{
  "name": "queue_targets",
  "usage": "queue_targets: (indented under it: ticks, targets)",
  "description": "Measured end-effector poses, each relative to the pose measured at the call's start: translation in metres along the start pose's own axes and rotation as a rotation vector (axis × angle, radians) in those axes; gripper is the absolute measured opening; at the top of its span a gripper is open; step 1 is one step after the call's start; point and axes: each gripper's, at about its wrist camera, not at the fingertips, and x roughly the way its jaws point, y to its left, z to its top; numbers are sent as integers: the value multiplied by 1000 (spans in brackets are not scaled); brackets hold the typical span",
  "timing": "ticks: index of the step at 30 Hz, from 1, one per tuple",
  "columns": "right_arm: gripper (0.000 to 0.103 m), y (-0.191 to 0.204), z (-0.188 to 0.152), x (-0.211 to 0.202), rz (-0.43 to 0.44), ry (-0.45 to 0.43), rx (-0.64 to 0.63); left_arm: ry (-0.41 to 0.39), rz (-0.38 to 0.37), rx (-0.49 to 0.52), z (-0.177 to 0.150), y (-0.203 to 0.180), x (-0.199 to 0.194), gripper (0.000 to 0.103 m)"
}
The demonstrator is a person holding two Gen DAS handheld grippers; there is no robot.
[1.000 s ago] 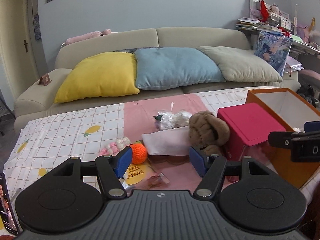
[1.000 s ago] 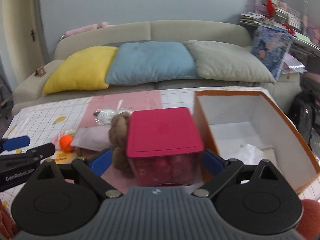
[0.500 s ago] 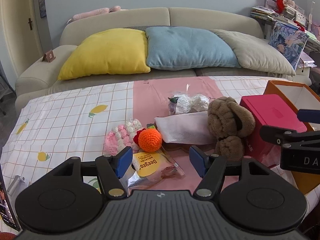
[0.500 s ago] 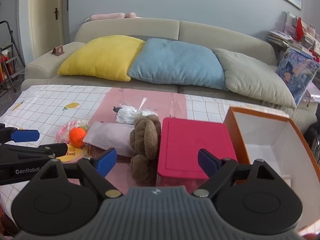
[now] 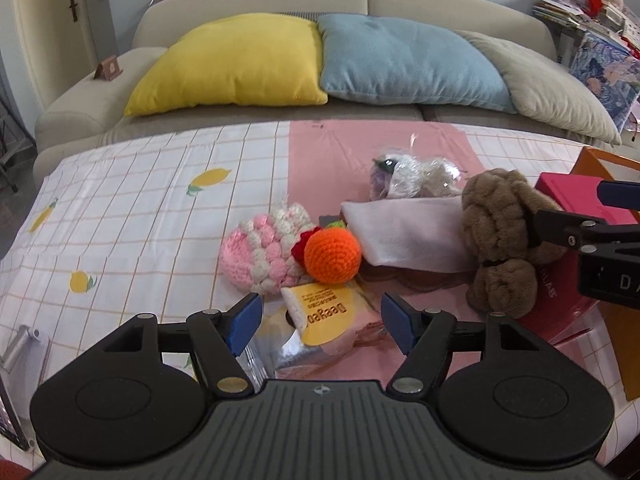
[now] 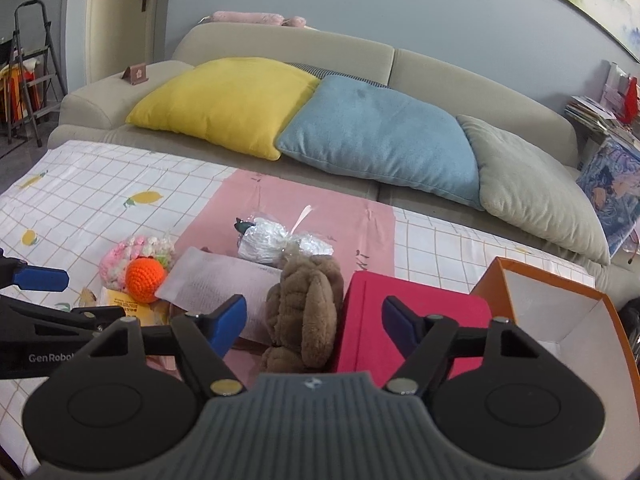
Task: Organize soft objects
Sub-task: 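Grasp the brown plush toy with the right tool while the left tool grasps the Deegeo snack bag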
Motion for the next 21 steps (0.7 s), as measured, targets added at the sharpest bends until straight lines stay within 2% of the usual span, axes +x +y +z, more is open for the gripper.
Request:
queue_targets:
  ticks: [2, 8, 13, 14, 17, 18, 19, 20, 21]
  targets:
    - [69, 2, 0, 4, 3, 0, -17, 12, 2, -15, -2, 3, 4, 83]
    - [66, 12, -1, 16, 0, -1, -86, 32, -1, -55, -8, 8, 19, 84]
    - [61, 14, -2, 21, -3, 2, -119, 32, -9, -60, -16, 11, 28, 72]
    - [57, 14, -3, 22, -2, 3, -119, 26, -5, -57, -16, 11, 29, 71]
    - [48, 14, -3, 25, -3, 0, -131, 20, 0, -36, -17, 9, 29, 58]
    - [44, 15, -4, 25, -5, -3, -141, 21, 21, -27, -16, 8, 29, 46]
    - [36, 16, -4, 25, -5, -5, -150, 23, 34, -22, -15, 8, 28, 35]
    - [26, 17, -4, 24, -4, -9, -156, 30, 42, -27, -15, 9, 28, 30]
    - [22, 18, -4, 23, -3, -14, -160, 38, 41, -44, -14, 11, 28, 25]
